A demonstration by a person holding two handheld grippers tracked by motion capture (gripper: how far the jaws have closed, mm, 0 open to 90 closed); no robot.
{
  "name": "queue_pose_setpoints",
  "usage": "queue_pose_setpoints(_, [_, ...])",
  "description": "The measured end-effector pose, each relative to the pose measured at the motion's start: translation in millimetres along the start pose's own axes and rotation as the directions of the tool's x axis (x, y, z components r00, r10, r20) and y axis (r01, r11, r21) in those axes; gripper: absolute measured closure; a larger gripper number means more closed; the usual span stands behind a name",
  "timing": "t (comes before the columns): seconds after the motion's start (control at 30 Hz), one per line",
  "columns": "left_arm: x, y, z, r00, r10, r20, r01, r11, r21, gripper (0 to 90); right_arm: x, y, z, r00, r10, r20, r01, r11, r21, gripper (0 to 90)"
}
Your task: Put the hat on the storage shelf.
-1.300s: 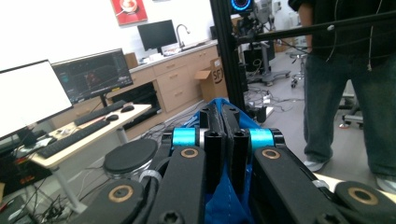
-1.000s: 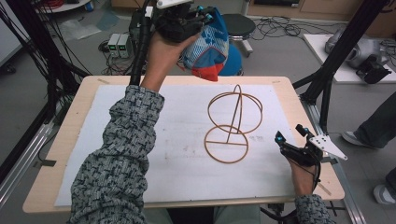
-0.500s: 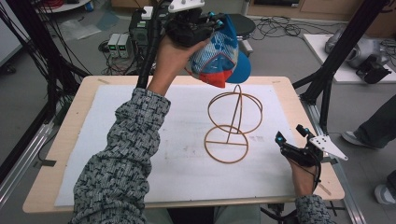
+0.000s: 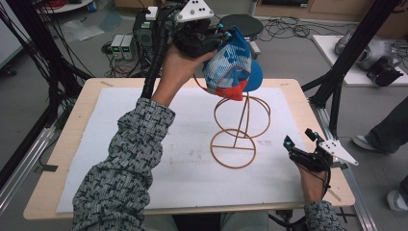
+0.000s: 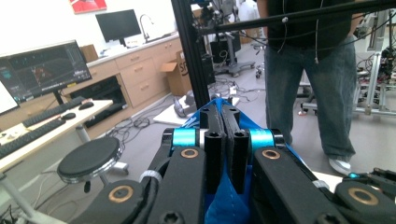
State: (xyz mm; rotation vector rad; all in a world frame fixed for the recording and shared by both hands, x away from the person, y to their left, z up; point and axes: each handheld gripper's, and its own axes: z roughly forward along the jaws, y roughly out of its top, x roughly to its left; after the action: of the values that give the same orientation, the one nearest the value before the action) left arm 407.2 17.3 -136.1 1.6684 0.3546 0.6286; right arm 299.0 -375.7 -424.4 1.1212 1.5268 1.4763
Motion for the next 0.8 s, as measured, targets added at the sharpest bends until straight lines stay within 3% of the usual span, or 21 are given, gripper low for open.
queue_pose_setpoints(0.3, [-8.2, -7.0, -3.1, 0.9996, -0.012, 0.025, 0.011, 0.9996, 0.024, 88.4, -0.2, -0.1, 0.3, 1.0, -0.001, -0.001, 0.001, 1.0, 0.0, 10.7])
queue_pose_setpoints(0.8, [-23.7, -38.1, -8.0, 0.9961, -0.038, 0.08, 0.034, 0.9981, 0.051, 88.3, -0.1, -0.2, 0.5, 1.0, -0.001, 0.0, 0.001, 1.0, 0.004, 10.8])
